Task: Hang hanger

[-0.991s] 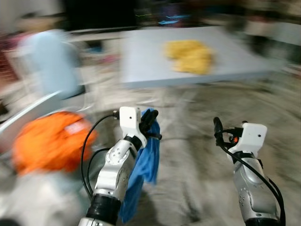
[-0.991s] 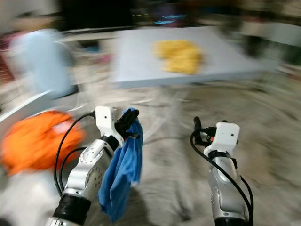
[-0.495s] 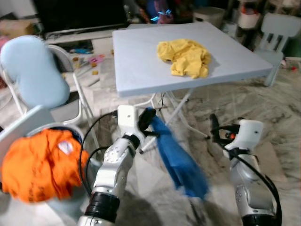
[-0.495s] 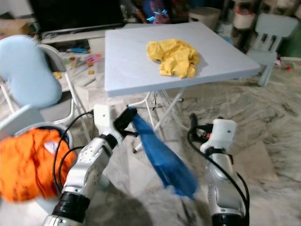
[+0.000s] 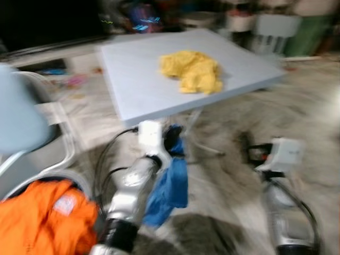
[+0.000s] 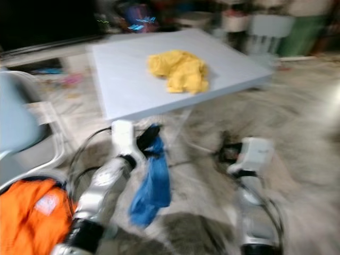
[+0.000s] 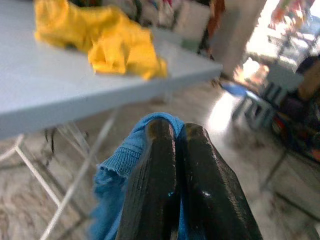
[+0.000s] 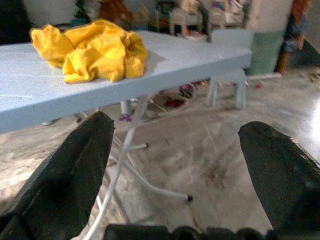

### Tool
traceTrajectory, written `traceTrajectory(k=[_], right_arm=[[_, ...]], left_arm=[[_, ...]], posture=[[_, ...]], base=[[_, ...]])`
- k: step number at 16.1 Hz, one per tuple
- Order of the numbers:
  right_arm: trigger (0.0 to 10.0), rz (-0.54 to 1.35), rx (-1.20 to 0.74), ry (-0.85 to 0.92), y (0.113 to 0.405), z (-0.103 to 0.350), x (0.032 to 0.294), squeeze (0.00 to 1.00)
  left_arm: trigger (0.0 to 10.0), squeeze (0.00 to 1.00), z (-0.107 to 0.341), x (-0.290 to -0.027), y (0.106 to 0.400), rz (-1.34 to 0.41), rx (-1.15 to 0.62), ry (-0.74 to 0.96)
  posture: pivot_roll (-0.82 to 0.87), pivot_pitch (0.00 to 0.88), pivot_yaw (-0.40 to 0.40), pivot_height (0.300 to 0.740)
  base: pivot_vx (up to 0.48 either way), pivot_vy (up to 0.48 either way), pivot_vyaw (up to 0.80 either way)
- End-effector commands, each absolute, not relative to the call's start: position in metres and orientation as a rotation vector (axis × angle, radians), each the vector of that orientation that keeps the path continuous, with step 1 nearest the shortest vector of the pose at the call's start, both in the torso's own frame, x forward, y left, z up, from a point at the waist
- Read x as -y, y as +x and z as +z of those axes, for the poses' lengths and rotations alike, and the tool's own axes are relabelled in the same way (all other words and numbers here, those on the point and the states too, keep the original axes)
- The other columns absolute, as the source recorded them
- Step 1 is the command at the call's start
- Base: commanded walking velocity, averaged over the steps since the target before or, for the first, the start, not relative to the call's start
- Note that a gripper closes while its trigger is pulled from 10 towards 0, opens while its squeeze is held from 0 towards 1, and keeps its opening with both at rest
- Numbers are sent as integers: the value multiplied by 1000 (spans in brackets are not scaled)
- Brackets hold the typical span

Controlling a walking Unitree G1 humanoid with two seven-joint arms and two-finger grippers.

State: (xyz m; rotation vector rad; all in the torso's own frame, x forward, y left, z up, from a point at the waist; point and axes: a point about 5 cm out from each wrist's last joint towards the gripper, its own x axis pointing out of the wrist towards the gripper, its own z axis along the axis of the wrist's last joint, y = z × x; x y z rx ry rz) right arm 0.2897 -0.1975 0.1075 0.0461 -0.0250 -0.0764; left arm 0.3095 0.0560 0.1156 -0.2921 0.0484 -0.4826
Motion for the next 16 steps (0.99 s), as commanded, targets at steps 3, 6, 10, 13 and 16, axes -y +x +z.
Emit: traceTrajectory(k=[3,6,10,13,16], right_arm=[[10000,-98,38,36,290,112,205,0],[10000,-96,42,39,289,112,204,0],[10000,-89,38,37,288,110,201,0],[10000,-91,37,36,288,111,202,0],[10000,-84,22,38,287,107,199,0]], left_arm=[[10000,0,121,-43,307,-540,-32,-278],[10000,0,119,-39,303,-569,-51,-296],[10000,0,120,-37,300,-585,-45,-303],[10000,0,120,-38,299,-595,-40,-302],[10000,0,120,-47,299,-564,-23,-311]], posture=[[-143,29,28,740],[-143,31,28,740],[-137,40,27,740],[-131,46,24,740],[-111,47,5,740]], base=[[361,0,-800],[112,0,-681],[0,0,0],[0,0,0],[99,0,0]])
